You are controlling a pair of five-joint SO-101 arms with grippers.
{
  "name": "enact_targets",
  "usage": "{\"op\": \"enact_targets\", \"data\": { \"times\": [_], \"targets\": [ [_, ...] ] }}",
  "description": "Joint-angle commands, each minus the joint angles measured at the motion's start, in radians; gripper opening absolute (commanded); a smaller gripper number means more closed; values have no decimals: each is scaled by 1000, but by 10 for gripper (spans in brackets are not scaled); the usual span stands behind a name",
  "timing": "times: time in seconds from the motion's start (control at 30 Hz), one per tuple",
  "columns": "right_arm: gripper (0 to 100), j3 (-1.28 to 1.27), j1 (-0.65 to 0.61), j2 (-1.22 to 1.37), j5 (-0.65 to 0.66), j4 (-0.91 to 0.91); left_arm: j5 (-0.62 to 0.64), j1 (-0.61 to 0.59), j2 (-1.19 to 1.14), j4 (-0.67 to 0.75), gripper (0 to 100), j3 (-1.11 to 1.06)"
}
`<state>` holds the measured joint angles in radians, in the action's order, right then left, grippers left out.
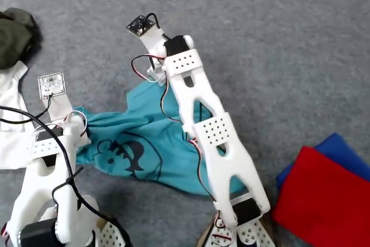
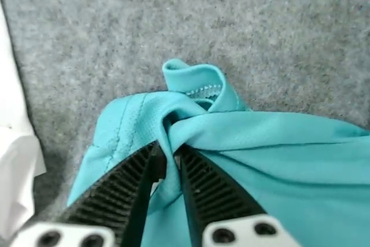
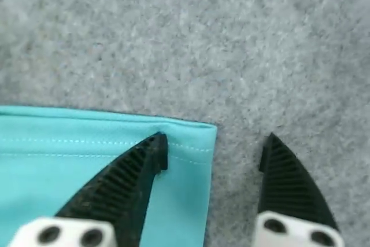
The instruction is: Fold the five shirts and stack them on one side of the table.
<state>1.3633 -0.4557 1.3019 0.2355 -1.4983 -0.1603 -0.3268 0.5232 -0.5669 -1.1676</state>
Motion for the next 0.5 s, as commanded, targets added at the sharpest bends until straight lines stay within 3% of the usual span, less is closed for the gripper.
{"op": "enact_targets", "data": {
  "times": [0.0,0.1,0.47],
  "targets": [
    [130,31,21,-2,-6,21,6,5,1,-17,20,48],
    [3,31,22,-2,-14,21,6,5,1,-17,20,49],
    [5,139,65,-77,-143,-29,6,3,1,-17,20,49]
  ]
}}
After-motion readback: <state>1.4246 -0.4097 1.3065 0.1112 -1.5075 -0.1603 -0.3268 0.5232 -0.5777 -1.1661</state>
